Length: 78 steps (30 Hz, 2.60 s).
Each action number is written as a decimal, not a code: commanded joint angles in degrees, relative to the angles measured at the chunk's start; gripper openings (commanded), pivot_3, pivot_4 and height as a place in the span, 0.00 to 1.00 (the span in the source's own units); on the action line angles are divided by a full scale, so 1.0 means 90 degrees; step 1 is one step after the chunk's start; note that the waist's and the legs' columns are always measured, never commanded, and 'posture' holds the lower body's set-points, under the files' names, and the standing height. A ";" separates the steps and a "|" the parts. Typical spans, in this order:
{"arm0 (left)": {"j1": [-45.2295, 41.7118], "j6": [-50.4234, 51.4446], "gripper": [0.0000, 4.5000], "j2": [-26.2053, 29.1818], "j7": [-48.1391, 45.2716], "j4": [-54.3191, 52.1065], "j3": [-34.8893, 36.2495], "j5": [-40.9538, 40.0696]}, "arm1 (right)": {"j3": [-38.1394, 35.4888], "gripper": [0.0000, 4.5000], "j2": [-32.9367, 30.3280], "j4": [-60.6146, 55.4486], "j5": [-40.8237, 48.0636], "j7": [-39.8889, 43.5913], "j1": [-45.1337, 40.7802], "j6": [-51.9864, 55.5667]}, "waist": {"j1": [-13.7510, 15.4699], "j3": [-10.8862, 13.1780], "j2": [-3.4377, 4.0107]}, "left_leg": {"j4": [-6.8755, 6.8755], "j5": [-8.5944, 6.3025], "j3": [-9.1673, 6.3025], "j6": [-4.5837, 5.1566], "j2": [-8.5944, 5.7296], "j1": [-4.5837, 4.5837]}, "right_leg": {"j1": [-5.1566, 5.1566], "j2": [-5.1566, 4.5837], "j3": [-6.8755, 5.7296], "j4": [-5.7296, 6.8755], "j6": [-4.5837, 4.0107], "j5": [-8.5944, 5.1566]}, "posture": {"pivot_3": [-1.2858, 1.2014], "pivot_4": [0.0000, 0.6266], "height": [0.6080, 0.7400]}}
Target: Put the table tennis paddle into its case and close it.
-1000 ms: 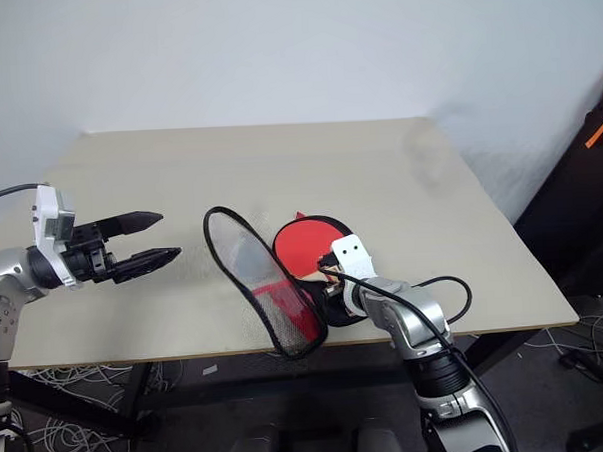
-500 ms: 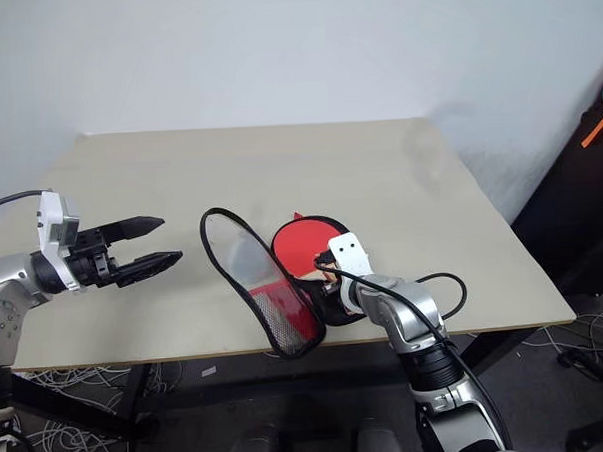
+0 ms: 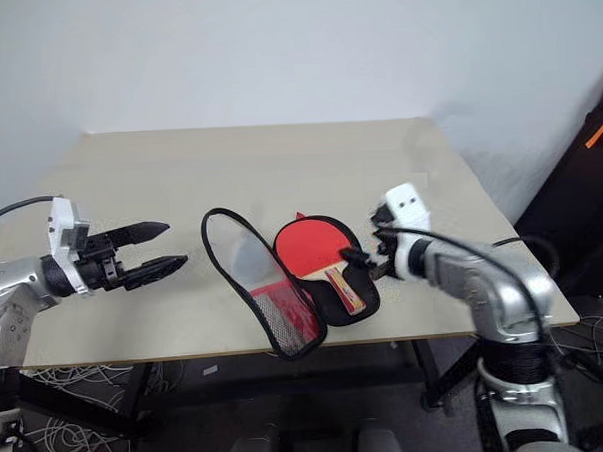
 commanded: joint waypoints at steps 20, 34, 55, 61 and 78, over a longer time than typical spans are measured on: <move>-0.0709 0.0715 0.00 -0.2373 0.2069 -0.1804 -0.2257 0.0821 | 0.0062 1.00 -0.2394 0.0372 0.0352 0.1647 -0.0609 -0.1523 | 0.0010 -0.0001 -0.0005 | 0.0022 0.0000 -0.0007 0.0012 -0.0012 -0.0009 | 0.0010 -0.0002 0.0010 -0.0002 0.0012 -0.0007 | 0.52 0.00 1.00; -0.0778 0.2845 0.00 -0.2722 0.2642 -0.2202 -0.2191 0.0112 | 0.0292 1.00 -0.2883 0.0487 0.0351 0.2649 -0.0236 -0.2525 | -0.0002 0.0001 0.0001 | 0.0022 -0.0001 -0.0006 0.0014 -0.0013 -0.0006 | 0.0005 0.0003 0.0021 0.0000 0.0022 -0.0013 | 0.52 0.00 1.00; 0.0048 0.4260 0.58 -0.3155 0.2991 -0.1718 -0.1809 -0.1134 | 0.0293 1.00 -0.2555 0.0119 0.0543 0.2204 0.0109 -0.2315 | 0.0009 0.0000 -0.0003 | 0.0025 -0.0001 -0.0010 0.0014 -0.0015 -0.0002 | 0.0010 0.0002 0.0021 0.0002 0.0009 -0.0021 | 0.52 0.00 1.00; -0.0015 0.4506 0.93 -0.3230 0.3159 -0.1586 -0.1597 -0.1329 | 0.0267 1.00 -0.2549 0.0064 0.0575 0.2061 0.0173 -0.2246 | 0.0010 0.0000 -0.0004 | 0.0025 -0.0001 -0.0009 0.0014 -0.0017 -0.0004 | 0.0010 0.0001 0.0021 0.0000 0.0008 -0.0021 | 0.52 0.00 1.00; -0.0199 0.5841 0.99 -0.4033 0.4100 -0.1064 -0.1235 -0.1728 | 0.0223 1.00 -0.2421 -0.0072 0.0733 0.1710 0.0210 -0.2034 | 0.0010 0.0000 -0.0004 | 0.0025 -0.0001 -0.0012 0.0014 -0.0018 -0.0003 | 0.0012 0.0002 0.0021 0.0001 0.0006 -0.0020 | 0.52 0.00 1.00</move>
